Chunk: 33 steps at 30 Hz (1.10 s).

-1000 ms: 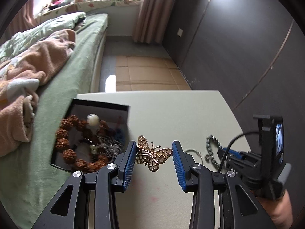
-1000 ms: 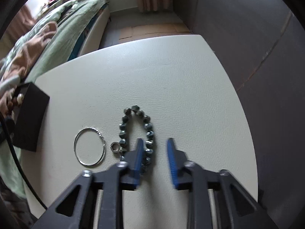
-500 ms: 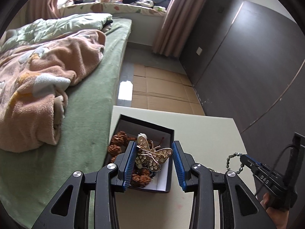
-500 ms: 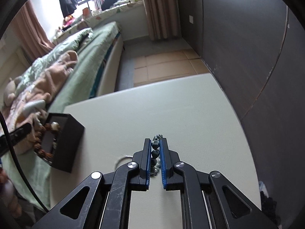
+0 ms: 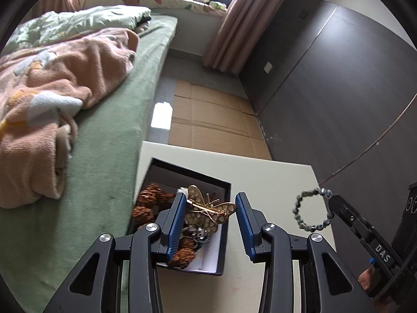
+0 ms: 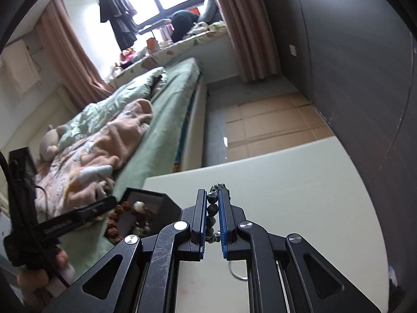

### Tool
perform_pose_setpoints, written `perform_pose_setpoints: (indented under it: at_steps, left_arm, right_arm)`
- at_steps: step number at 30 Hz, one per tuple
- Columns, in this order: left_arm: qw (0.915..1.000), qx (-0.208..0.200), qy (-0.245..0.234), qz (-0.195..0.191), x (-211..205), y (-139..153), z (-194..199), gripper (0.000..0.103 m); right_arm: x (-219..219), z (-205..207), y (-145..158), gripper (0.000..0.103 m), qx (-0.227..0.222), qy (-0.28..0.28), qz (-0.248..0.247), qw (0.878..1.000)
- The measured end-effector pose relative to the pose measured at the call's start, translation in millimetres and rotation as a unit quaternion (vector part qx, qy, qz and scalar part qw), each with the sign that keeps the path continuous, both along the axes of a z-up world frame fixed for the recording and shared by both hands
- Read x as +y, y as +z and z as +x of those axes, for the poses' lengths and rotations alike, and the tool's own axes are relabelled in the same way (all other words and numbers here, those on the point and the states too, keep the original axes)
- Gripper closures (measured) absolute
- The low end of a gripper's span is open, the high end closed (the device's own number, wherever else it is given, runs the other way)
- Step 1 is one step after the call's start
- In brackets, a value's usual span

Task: Organize jewelry
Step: 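Carry the butterfly pendant into the box with the left tool while the right tool grasps the grey bead bracelet, then lower the grey bead bracelet into the box and open the right tool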

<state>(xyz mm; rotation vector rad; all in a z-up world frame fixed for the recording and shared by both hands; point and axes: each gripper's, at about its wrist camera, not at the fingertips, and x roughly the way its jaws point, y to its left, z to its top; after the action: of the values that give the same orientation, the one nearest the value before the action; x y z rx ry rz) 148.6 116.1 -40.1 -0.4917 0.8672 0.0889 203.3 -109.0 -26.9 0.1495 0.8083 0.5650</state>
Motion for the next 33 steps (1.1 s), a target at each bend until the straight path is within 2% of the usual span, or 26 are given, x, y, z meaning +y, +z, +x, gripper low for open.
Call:
perform_pose_setpoints:
  at_steps: [4,6,8,15,23,26,27,28,30,33]
  left_arm:
    - [0.9999,0.001,0.009,-0.007,7.1,-0.8,4.5,0.057]
    - [0.9997,-0.004,0.019,-0.018,14.1,1.0,3.6,0.044]
    - [0.9991,-0.013,0.034,-0.024,21.8,3.9,1.6,0.04]
    - [0.9976,-0.012,0.062,-0.027,45.3,4.4,-3.4,0.039]
    - [0.9959,-0.011,0.08,-0.04,60.9,2.2,-6.2,0.039]
    - [0.9958,-0.011,0.08,-0.043,62.4,2.1,-5.3,0.039]
    - [0.9959,-0.011,0.079,-0.041,62.3,2.1,-4.8,0.039]
    - [0.9961,-0.01,0.078,-0.04,61.4,2.5,-4.6,0.039]
    - [0.9963,-0.012,0.075,-0.04,60.0,4.0,-5.9,0.039]
    - [0.9963,-0.016,0.076,-0.039,58.5,6.2,-8.3,0.039]
  right_arm:
    - [11.0,-3.0,6.2,0.093,-0.008,0.023,0.025,0.999]
    - [18.6,-3.1,7.3,0.093,-0.005,0.036,0.043,0.998]
    - [27.3,-2.5,6.8,0.093,-0.003,0.047,0.057,0.997]
    - [57.2,0.6,0.8,0.093,0.013,0.076,0.09,0.993]
    - [85.9,4.9,-10.0,0.093,0.027,0.09,0.091,0.991]
    - [99.3,7.9,-17.0,0.091,0.047,0.103,0.078,0.991]
    - [103.8,8.6,-19.9,0.084,0.057,0.108,0.068,0.99]
    - [106.4,9.6,-22.5,0.07,0.064,0.112,0.065,0.989]
    - [102.0,9.0,-24.4,0.057,0.068,0.104,0.068,0.99]
    - [89.0,9.6,-21.6,0.056,0.066,0.091,0.071,0.991]
